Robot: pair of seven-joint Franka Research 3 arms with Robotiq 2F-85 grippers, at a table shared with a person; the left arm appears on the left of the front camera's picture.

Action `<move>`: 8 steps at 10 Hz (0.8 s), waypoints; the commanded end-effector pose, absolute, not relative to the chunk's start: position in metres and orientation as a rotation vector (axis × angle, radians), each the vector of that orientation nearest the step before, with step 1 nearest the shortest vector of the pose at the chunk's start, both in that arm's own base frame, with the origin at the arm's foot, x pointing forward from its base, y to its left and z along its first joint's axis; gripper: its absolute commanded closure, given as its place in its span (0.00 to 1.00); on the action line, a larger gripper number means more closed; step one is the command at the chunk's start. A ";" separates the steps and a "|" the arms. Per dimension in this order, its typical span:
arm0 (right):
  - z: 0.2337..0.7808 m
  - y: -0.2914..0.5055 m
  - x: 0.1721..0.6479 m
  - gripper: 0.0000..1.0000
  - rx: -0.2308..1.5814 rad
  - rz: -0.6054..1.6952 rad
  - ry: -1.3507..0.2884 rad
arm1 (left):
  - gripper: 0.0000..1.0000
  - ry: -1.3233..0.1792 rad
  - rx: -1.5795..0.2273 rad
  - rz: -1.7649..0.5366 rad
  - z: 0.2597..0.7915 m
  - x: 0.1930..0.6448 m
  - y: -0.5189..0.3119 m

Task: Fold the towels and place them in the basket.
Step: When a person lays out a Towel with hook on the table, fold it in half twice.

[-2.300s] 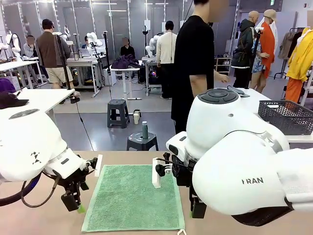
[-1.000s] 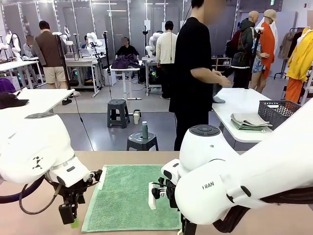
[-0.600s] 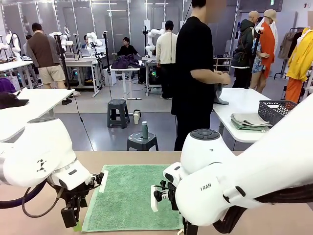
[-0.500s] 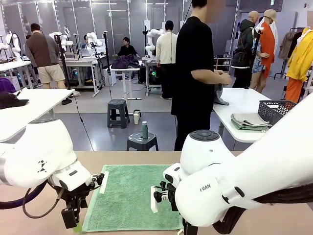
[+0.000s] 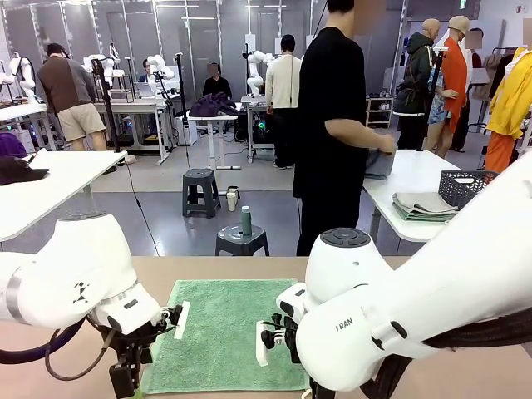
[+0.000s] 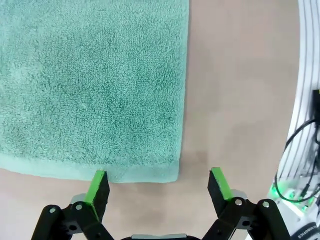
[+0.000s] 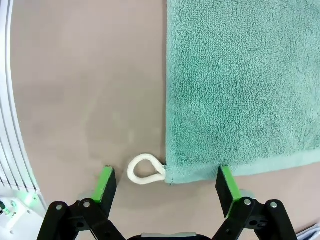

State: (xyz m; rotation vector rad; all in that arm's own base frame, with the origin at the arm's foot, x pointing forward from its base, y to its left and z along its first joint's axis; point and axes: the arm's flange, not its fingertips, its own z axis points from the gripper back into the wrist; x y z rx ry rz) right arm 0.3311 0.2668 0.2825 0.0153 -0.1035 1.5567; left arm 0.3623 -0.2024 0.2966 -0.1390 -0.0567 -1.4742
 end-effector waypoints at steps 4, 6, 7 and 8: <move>0.276 0.267 0.330 0.00 0.033 1.544 -0.124 | 0.54 -0.112 -0.125 -1.470 0.269 0.304 -0.173; 0.278 0.266 0.330 0.46 0.018 1.549 -0.129 | 1.00 -0.111 -0.123 -1.470 0.269 0.304 -0.170; 0.278 0.266 0.329 0.88 0.014 1.552 -0.129 | 1.00 -0.114 -0.120 -1.470 0.270 0.304 -0.170; 0.278 0.266 0.329 0.99 0.014 1.551 -0.128 | 1.00 -0.113 -0.119 -1.474 0.269 0.303 -0.170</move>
